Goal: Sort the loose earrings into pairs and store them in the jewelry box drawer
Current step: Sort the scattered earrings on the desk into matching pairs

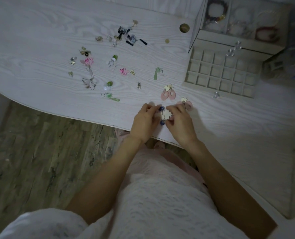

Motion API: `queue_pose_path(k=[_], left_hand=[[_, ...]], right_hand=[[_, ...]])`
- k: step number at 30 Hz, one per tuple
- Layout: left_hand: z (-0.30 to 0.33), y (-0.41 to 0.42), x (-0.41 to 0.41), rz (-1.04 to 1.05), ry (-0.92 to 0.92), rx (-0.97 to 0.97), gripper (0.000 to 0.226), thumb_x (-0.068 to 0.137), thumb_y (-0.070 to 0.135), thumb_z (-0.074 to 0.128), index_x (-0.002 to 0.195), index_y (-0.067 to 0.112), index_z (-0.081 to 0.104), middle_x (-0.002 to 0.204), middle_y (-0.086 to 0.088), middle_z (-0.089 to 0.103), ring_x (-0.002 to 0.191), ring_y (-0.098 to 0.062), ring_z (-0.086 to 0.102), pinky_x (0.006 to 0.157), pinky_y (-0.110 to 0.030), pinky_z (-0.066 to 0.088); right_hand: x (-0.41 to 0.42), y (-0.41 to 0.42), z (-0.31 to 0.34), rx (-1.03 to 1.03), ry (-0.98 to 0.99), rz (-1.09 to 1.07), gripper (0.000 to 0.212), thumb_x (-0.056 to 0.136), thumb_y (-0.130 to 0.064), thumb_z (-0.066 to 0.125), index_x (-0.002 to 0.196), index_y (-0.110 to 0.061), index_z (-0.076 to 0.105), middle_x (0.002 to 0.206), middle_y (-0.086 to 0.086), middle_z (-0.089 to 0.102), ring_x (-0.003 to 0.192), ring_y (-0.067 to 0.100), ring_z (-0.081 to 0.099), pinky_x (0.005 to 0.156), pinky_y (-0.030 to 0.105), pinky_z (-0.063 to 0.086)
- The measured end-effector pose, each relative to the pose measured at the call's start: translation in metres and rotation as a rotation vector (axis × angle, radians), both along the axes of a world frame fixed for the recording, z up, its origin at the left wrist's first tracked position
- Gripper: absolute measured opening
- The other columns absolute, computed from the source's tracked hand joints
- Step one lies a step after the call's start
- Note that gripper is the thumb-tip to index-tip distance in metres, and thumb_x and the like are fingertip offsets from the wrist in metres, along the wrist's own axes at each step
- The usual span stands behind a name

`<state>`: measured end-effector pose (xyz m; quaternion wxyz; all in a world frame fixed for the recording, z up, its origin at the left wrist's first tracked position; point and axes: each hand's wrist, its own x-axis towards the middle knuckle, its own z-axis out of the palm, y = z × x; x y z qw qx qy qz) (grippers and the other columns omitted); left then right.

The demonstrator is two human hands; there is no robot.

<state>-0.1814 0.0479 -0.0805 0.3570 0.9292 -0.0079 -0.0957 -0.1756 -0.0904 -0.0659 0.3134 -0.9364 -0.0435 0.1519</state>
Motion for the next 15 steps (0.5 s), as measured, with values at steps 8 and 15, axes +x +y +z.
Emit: queue_pose_path(k=[8, 15], left_hand=[[0.014, 0.014, 0.002, 0.047, -0.070, 0.010, 0.033, 0.089, 0.019, 0.059, 0.121, 0.013, 0.057, 0.104, -0.008, 0.063, 0.089, -0.022, 0.061, 0.073, -0.029, 0.046], [0.011, 0.085, 0.005, 0.513, -0.167, 0.221, 0.042, 0.083, 0.032, 0.066, 0.122, 0.021, 0.054, 0.112, -0.003, 0.060, 0.101, -0.023, 0.053, 0.070, -0.035, 0.045]], right_hand=[[0.014, -0.007, 0.027, -0.160, -0.078, 0.134, 0.036, 0.085, -0.001, 0.055, 0.121, -0.010, 0.055, 0.127, 0.010, 0.048, 0.107, 0.030, 0.053, 0.090, 0.038, 0.044], [0.088, 0.019, 0.033, -0.074, -0.184, 0.161, 0.025, 0.088, -0.008, 0.057, 0.112, -0.006, 0.060, 0.113, 0.014, 0.055, 0.092, 0.028, 0.059, 0.082, 0.039, 0.051]])
